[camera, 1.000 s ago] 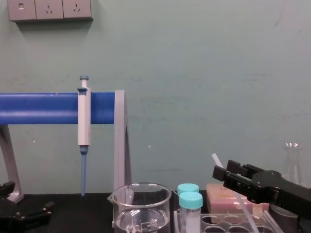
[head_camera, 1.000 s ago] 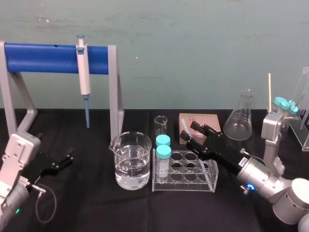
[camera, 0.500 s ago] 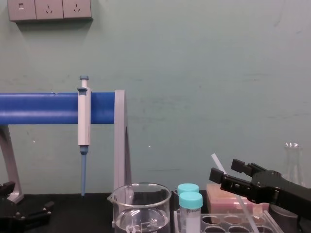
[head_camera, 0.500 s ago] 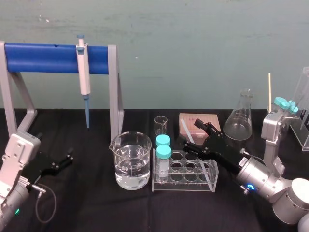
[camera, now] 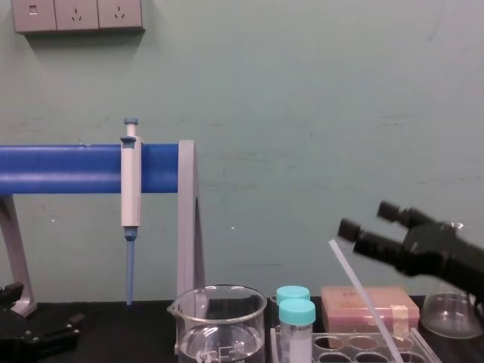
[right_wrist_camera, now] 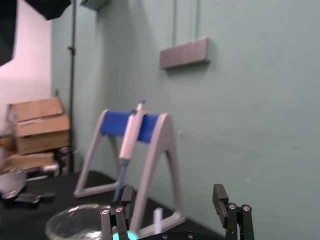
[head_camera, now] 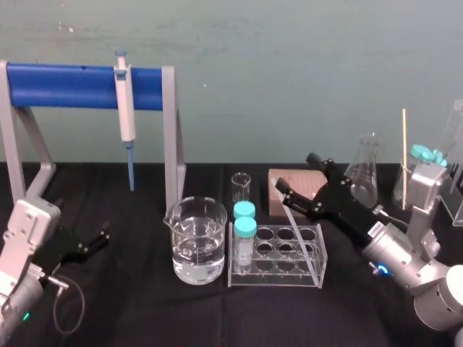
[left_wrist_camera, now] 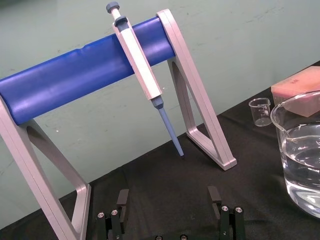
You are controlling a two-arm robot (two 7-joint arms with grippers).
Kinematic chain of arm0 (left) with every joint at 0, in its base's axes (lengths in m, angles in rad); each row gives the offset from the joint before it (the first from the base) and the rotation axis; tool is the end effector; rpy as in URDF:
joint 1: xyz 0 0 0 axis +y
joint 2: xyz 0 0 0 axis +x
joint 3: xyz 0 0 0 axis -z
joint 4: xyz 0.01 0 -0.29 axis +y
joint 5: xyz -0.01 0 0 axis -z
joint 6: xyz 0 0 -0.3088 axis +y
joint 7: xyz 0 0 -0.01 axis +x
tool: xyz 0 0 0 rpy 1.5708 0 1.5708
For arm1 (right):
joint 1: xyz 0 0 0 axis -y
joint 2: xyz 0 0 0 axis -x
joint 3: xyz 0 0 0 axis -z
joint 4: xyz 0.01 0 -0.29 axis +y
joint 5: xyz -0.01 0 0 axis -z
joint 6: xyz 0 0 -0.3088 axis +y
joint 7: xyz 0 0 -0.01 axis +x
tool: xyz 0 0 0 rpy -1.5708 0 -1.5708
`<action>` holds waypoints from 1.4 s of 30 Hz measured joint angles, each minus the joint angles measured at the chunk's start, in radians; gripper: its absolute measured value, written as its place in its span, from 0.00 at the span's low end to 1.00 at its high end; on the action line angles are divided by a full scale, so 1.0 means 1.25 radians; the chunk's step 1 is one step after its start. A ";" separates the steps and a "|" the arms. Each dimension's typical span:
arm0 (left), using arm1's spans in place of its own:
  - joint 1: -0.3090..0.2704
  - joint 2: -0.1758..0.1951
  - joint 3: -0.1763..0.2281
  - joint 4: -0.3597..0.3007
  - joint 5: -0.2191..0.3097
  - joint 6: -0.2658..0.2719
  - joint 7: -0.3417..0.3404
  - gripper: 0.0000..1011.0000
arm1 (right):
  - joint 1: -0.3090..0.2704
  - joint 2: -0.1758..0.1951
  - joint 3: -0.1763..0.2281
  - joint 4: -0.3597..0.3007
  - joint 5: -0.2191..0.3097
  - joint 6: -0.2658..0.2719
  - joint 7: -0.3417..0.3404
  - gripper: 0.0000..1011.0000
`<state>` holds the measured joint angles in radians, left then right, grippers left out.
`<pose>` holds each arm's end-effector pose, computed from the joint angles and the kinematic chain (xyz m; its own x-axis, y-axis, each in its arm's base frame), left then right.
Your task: Pick up the stirring rod with one hand, then place it down.
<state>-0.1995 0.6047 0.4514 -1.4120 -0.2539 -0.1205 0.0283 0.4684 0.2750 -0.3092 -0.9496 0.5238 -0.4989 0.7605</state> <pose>0.3581 0.0827 -0.3023 0.2923 0.8803 0.3737 -0.9553 0.2873 0.0703 0.4437 -0.0549 -0.3166 0.6999 -0.7079 0.0950 0.6595 0.6915 0.2946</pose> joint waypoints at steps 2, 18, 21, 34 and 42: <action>0.000 0.000 0.000 0.000 0.000 0.000 0.000 0.99 | -0.015 0.004 0.015 -0.031 -0.012 -0.007 -0.036 0.99; 0.000 0.000 0.000 0.000 0.000 0.000 0.000 0.99 | -0.154 0.019 0.143 -0.196 -0.095 0.135 -0.358 0.99; 0.000 0.000 0.000 0.000 0.000 0.000 0.000 0.99 | -0.177 0.018 0.157 -0.215 -0.101 0.181 -0.393 0.99; 0.000 0.000 0.000 0.000 0.000 0.000 0.000 0.99 | -0.199 0.007 0.180 -0.227 -0.100 0.267 -0.413 0.99; 0.000 0.000 0.000 0.000 0.000 0.000 0.000 0.99 | -0.199 0.008 0.178 -0.227 -0.100 0.264 -0.414 0.99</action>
<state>-0.1995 0.6047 0.4514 -1.4120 -0.2539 -0.1205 0.0283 0.2200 0.2855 -0.0861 -1.2338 0.3989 -0.1693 0.2433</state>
